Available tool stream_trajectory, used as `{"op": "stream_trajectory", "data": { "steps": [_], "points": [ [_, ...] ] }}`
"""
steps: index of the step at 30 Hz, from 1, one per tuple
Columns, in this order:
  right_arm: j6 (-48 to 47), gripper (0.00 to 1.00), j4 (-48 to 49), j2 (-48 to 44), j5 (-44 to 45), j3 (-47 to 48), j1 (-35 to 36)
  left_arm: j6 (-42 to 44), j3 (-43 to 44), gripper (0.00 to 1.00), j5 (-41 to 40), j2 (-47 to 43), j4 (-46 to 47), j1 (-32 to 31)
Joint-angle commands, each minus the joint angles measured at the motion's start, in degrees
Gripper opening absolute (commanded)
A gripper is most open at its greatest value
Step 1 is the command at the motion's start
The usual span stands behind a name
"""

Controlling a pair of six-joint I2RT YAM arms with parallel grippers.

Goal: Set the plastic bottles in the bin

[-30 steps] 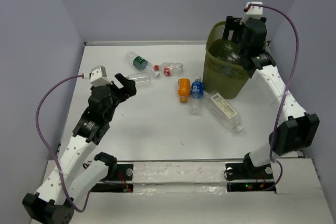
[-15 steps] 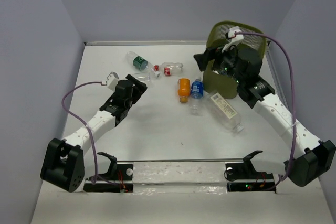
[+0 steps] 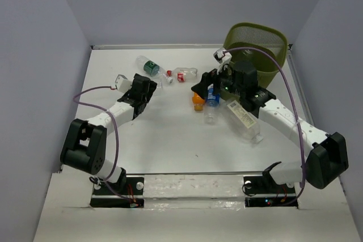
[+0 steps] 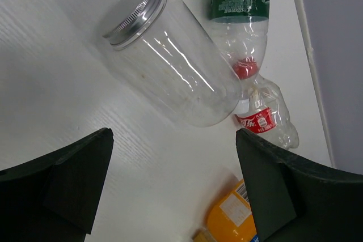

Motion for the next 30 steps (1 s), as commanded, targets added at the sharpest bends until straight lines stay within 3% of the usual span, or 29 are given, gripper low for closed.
{"op": "stream_trajectory", "data": {
  "steps": [1,15,30],
  "points": [
    [-2.13,1.0,2.21,0.96,-5.31,1.57,1.06,-4.79,3.77,0.99,-2.32,2.25,0.8,1.18],
    [-7.41,1.0,-0.25,3.86,-14.1,2.1,1.67,-10.16,9.31,0.99,0.05,13.42,3.09,3.2],
    [-10.4,1.0,-3.5,8.08,-12.8,3.42,5.71,-10.6,8.26,0.99,0.49,15.88,8.54,4.51]
  ]
}}
